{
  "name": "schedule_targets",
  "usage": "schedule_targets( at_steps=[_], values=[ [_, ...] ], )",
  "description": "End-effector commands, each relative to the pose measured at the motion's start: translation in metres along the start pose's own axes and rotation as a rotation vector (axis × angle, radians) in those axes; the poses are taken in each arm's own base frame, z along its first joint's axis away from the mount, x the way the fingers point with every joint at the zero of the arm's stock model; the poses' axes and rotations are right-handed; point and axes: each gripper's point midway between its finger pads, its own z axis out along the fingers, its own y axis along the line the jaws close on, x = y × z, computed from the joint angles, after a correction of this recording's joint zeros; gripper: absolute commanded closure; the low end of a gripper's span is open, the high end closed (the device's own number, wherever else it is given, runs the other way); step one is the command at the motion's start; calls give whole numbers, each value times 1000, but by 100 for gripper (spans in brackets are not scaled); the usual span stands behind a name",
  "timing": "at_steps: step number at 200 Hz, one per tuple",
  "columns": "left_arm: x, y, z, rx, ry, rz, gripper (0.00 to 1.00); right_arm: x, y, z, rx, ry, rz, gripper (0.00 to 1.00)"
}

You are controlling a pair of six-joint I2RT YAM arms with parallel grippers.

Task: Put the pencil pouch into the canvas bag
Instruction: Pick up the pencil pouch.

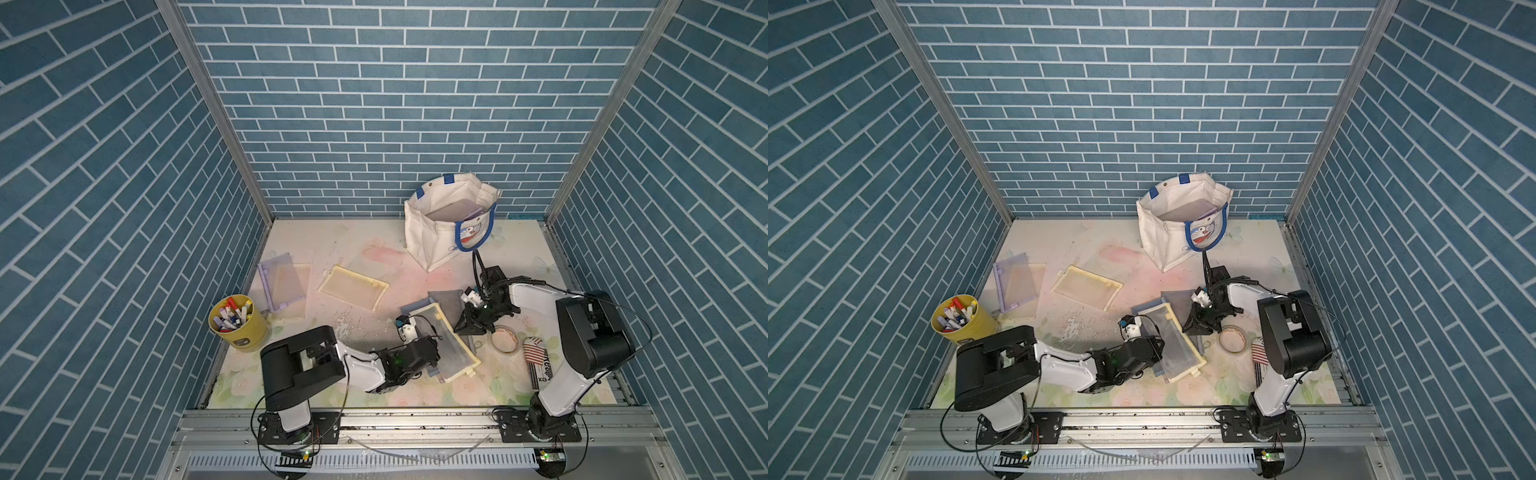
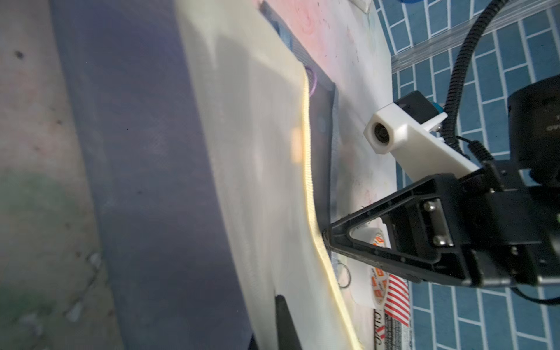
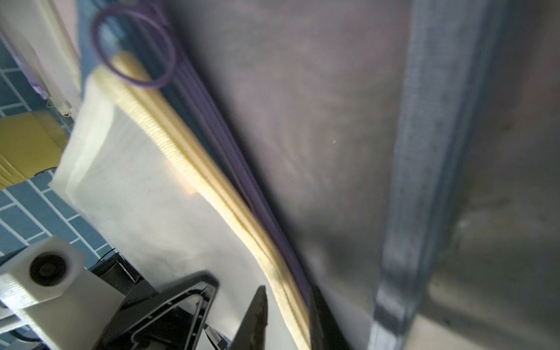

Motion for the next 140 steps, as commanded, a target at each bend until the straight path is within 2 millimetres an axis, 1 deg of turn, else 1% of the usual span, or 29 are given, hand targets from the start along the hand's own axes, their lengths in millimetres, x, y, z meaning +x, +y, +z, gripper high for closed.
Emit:
schedule_targets(
  at_steps=[1, 17, 22, 30, 33, 37, 58, 84, 99, 122, 140],
  values=[
    [-21, -14, -17, -35, -56, 123, 100, 4, 27, -30, -28, -67, -56, 61],
    [-31, -30, -29, -28, -72, 189, 100, 0, 50, -54, -58, -127, -93, 48],
    [-34, -36, -33, -21, -74, 210, 100, -2, 57, -61, -73, -143, -105, 46],
    [-38, -39, -40, -17, -77, 253, 100, -4, 70, -71, -102, -167, -122, 43],
    [-41, -52, -43, 4, -83, 259, 100, -5, 74, -75, -112, -177, -126, 43],
    [-45, -59, -48, 15, -90, 277, 100, -6, 80, -79, -131, -187, -133, 42],
    [-59, -80, -71, 32, -104, 379, 100, -9, 115, -102, -260, -233, -180, 40],
    [-77, -98, -103, 83, -132, 441, 100, -10, 152, -129, -394, -293, -259, 37],
    [-87, -106, -121, 135, -157, 447, 100, -8, 168, -141, -456, -325, -324, 36],
    [-99, -117, -146, 213, -193, 457, 100, -4, 188, -153, -569, -335, -394, 35],
    [-104, -123, -158, 250, -204, 469, 100, -2, 206, -165, -656, -366, -445, 35]
  ],
)
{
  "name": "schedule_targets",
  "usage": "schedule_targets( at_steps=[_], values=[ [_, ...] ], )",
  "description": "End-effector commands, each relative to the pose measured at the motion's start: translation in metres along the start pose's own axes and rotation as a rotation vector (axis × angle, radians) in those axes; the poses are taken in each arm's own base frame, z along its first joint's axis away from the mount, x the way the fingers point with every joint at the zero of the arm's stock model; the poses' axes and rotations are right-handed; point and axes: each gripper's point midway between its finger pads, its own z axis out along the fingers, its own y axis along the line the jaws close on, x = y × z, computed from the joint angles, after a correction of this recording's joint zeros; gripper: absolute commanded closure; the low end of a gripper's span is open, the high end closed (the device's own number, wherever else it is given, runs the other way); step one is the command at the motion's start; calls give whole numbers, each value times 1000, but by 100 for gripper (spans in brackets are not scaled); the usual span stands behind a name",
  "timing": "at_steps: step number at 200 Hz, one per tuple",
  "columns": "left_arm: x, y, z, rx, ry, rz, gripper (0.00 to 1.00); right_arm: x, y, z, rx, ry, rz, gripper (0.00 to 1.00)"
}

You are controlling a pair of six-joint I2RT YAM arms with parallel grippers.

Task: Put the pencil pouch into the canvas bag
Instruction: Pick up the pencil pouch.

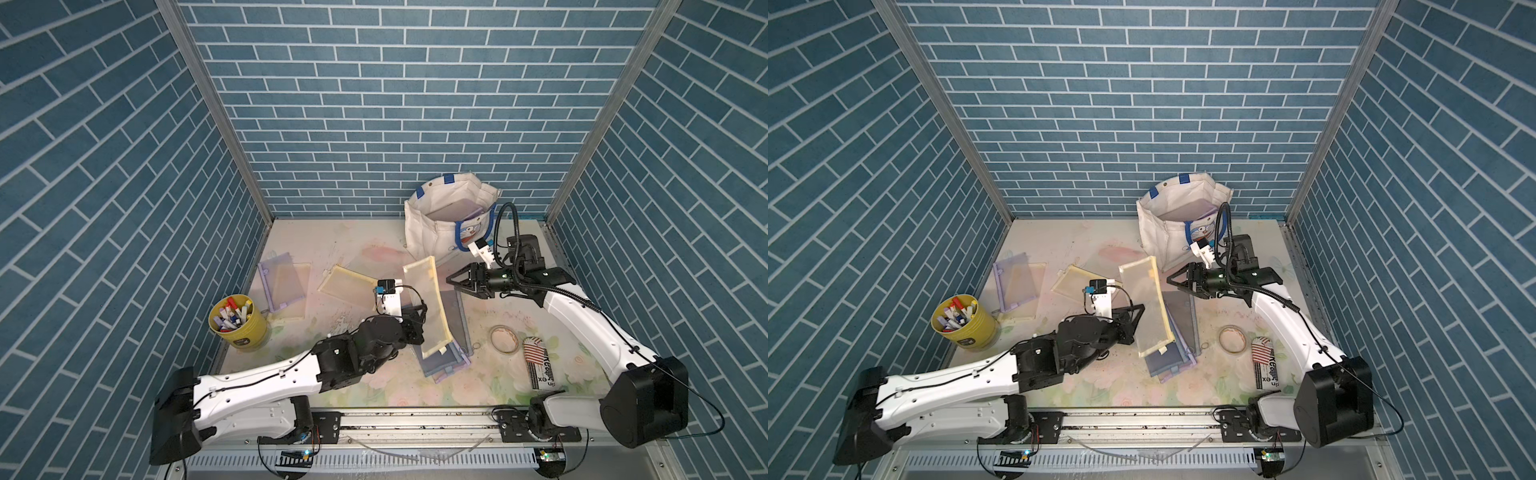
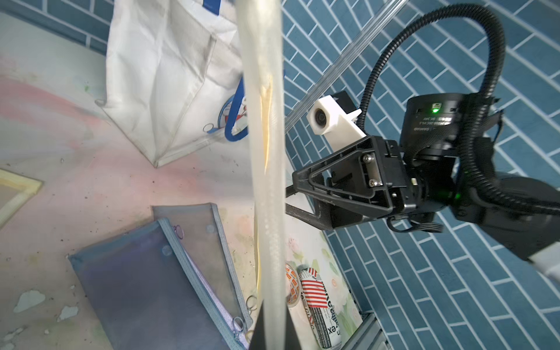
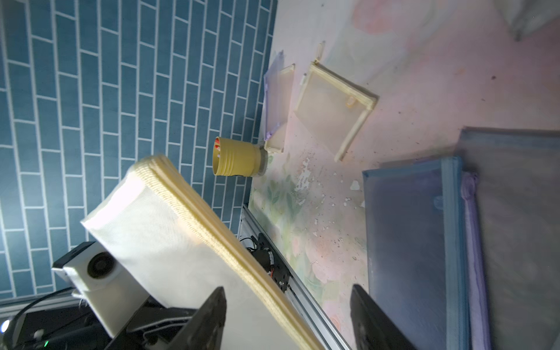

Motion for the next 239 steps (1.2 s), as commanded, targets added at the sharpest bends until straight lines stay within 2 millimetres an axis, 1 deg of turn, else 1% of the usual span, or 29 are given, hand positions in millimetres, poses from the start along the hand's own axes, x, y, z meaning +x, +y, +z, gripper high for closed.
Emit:
schedule_targets(
  at_steps=[1, 12, 30, 53, 79, 101, 131, 167, 212, 239],
  values=[
    [-2, 6, -10, 4, 7, 91, 100, -11, 45, -6, -188, -38, -98, 35],
    [-6, 3, -13, 18, 6, 98, 100, -13, 56, -6, -243, -37, -118, 34],
    [-7, -3, -16, 45, 11, 105, 100, -6, 70, 2, -296, 1, -149, 34],
    [-9, -12, -15, 85, 9, 102, 100, 6, 77, 11, -327, 50, -176, 34],
    [-11, -22, -13, 122, 3, 97, 100, 20, 87, 16, -365, 91, -212, 34],
    [-13, -27, -13, 144, -6, 92, 100, 28, 82, 20, -357, 113, -202, 36],
    [-13, -26, -13, 135, -1, 82, 100, 35, 81, 15, -351, 108, -216, 37],
    [-14, -25, -14, 126, 0, 94, 100, 39, 77, 16, -343, 123, -200, 37],
    [-21, -33, -20, 165, -21, 106, 100, 36, 85, 13, -355, 120, -221, 38],
    [-22, -38, -23, 196, -24, 110, 100, 40, 88, 13, -367, 132, -231, 39]
  ],
)
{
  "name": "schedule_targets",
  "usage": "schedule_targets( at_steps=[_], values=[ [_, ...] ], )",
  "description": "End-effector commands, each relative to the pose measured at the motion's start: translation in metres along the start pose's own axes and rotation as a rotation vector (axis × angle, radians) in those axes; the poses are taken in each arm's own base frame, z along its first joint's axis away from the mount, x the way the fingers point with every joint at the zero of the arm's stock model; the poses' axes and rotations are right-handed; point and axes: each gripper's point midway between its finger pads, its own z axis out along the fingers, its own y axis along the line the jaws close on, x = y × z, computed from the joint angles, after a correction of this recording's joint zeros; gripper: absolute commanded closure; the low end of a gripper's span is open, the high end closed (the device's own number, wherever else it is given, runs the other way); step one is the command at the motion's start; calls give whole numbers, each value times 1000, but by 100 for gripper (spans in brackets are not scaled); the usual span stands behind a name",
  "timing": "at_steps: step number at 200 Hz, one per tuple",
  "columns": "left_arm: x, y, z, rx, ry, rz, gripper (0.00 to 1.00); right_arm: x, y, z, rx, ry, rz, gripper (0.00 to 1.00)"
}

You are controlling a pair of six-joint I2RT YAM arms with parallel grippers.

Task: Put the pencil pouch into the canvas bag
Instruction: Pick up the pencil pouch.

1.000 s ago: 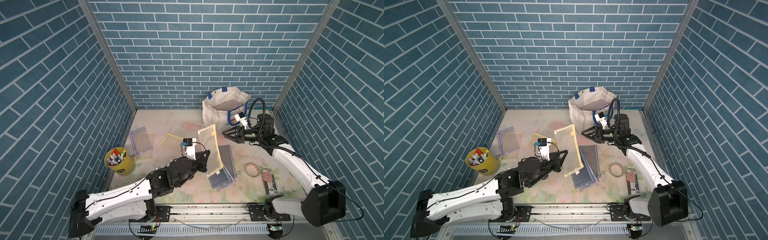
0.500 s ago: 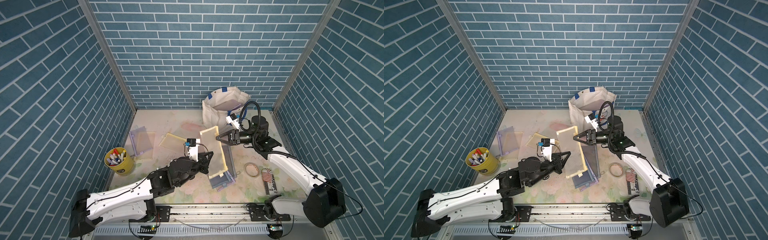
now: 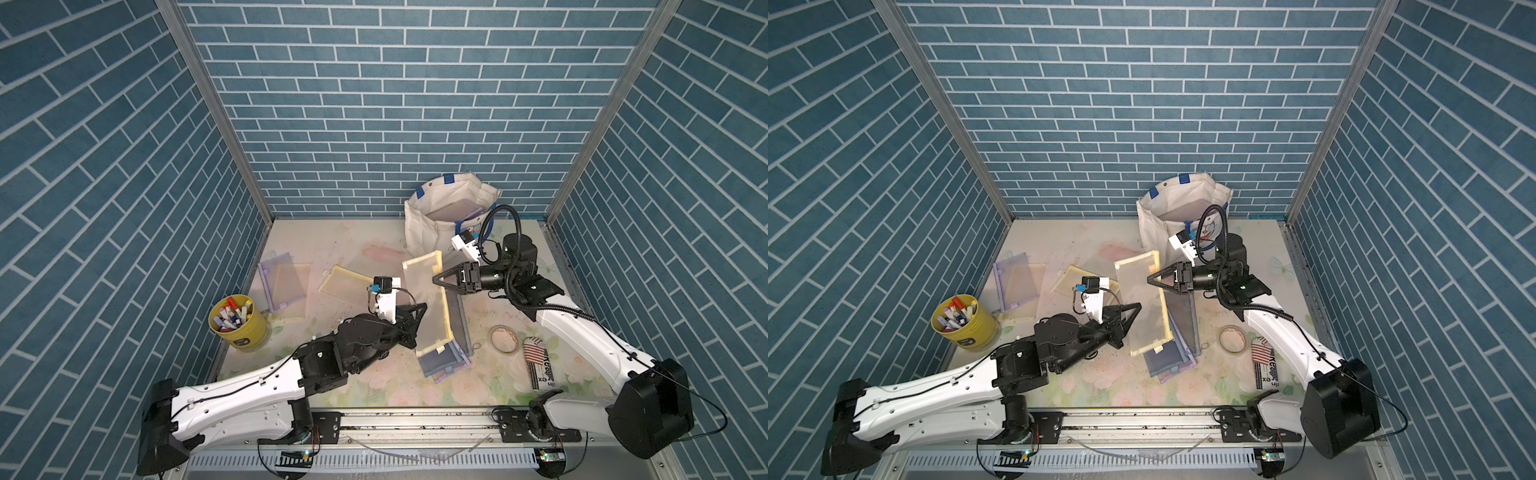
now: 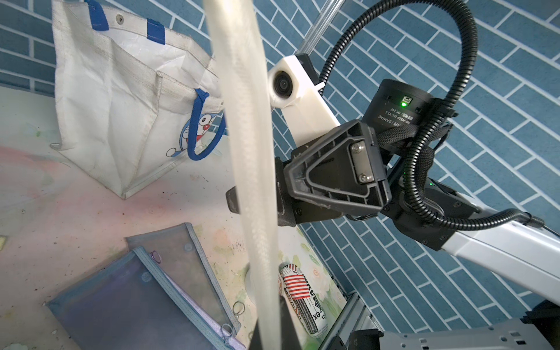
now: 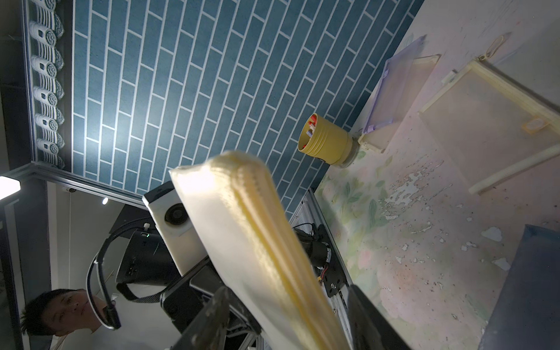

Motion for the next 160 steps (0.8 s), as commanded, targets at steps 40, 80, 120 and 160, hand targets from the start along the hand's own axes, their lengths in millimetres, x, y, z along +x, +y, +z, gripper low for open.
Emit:
schedule_targets(
  at_steps=[40, 80, 120, 160],
  values=[
    [-12, -14, -4, 71, -32, 11, 100, 13, 22, 3, -67, 49, -64, 44],
    [-17, -12, -7, 61, -56, 2, 100, 16, 27, 1, -83, 47, -77, 72],
    [-23, 3, -15, -8, -84, 1, 89, 11, 17, -1, -48, 24, -49, 100],
    [-22, 36, -19, -170, -109, 0, 8, -55, -1, -15, 151, -119, -44, 100]
  ],
)
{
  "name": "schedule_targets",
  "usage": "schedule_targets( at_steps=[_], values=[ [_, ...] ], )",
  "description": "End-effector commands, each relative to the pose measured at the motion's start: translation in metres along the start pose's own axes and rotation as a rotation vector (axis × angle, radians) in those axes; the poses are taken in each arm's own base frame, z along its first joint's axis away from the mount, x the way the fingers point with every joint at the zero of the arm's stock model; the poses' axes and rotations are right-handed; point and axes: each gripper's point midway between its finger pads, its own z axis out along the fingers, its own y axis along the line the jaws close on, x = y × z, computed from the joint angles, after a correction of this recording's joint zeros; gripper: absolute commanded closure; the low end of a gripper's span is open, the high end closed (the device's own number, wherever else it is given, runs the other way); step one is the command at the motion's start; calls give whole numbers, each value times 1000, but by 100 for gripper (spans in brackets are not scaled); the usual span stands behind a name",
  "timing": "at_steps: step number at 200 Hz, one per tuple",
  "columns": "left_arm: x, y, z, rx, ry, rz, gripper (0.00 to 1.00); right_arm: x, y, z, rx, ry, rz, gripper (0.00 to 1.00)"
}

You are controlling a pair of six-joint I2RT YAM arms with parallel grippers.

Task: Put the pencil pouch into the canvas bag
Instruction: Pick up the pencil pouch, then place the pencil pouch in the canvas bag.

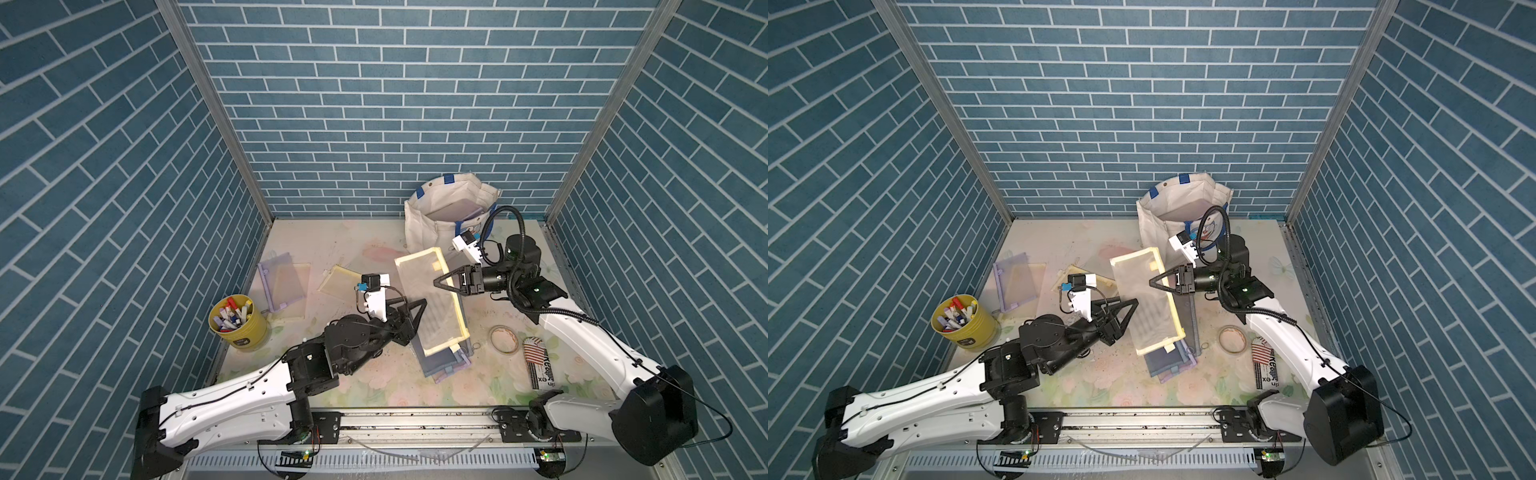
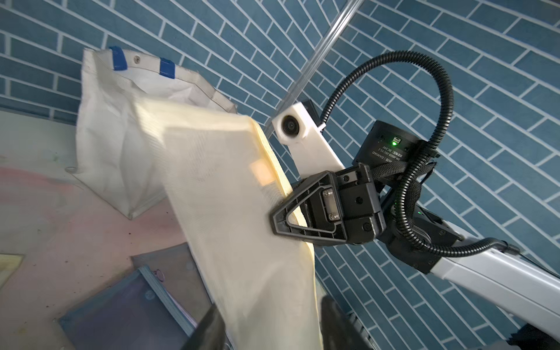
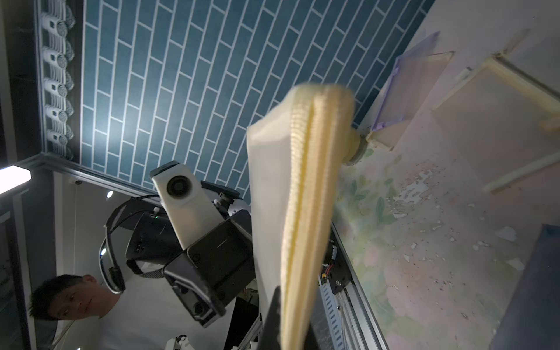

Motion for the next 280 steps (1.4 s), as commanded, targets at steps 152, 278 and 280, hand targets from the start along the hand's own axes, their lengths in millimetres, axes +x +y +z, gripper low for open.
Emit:
schedule_targets(
  at_steps=[152, 278, 280],
  values=[
    [39, 51, 9, -339, 57, 133, 1, -335, -95, -117, 857, -1047, 50, 100],
    [35, 53, 3, -340, 48, 154, 1, -305, -202, -108, 1014, -975, 196, 100],
    [35, 53, 4, -339, 46, 153, 1, -304, -203, -109, 1015, -974, 198, 100]
  ],
)
